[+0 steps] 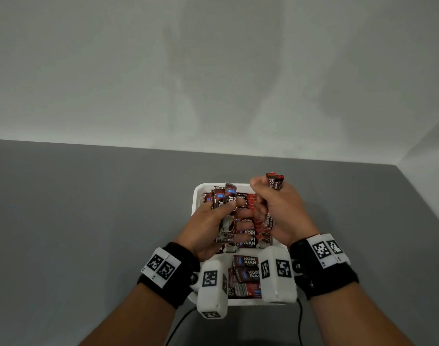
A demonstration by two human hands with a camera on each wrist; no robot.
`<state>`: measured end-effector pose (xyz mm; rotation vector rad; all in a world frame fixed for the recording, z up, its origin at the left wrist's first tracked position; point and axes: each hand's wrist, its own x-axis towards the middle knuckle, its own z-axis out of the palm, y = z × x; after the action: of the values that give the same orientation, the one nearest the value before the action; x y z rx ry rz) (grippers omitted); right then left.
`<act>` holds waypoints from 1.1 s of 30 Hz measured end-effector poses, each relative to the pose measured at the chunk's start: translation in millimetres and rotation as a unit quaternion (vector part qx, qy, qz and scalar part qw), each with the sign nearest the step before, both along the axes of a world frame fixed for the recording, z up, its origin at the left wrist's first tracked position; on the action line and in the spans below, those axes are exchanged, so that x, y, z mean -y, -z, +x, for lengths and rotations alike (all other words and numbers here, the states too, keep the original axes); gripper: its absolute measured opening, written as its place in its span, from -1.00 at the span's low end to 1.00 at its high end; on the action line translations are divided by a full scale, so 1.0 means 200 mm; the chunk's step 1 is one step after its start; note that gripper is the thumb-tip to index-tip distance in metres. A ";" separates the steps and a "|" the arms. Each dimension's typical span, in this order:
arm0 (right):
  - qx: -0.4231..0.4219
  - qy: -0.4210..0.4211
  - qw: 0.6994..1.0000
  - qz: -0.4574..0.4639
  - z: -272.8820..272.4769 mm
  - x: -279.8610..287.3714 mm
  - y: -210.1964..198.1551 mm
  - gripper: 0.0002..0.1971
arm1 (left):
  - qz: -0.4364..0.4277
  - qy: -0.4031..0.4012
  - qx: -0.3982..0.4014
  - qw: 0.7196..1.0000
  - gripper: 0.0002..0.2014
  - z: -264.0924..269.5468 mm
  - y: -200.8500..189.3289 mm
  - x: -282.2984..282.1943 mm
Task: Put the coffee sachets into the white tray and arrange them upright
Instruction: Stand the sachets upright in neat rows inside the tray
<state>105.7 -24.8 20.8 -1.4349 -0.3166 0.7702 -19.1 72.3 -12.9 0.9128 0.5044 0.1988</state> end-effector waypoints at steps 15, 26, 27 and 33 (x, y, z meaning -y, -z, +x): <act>0.058 -0.002 0.996 -0.070 0.00 0.00 0.03 -0.81 | 0.179 -0.047 -0.025 0.982 -0.84 -0.01 0.06 -0.01; -0.041 -0.010 0.999 -0.035 -0.08 -0.06 0.05 -0.87 | 0.075 -0.066 -0.025 0.995 -0.71 0.01 0.02 0.02; -0.052 0.000 0.998 -0.032 -0.07 -0.05 0.05 -0.87 | 0.040 -0.067 -0.026 0.997 -0.64 0.00 0.03 0.00; -0.022 0.002 0.999 -0.049 -0.04 0.00 0.00 -0.88 | 0.094 -0.073 -0.037 0.992 -0.80 -0.01 0.02 -0.01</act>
<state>97.8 -24.9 19.9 -1.5081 -0.2458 0.8229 -21.8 74.6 -17.0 1.0704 0.6291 0.3510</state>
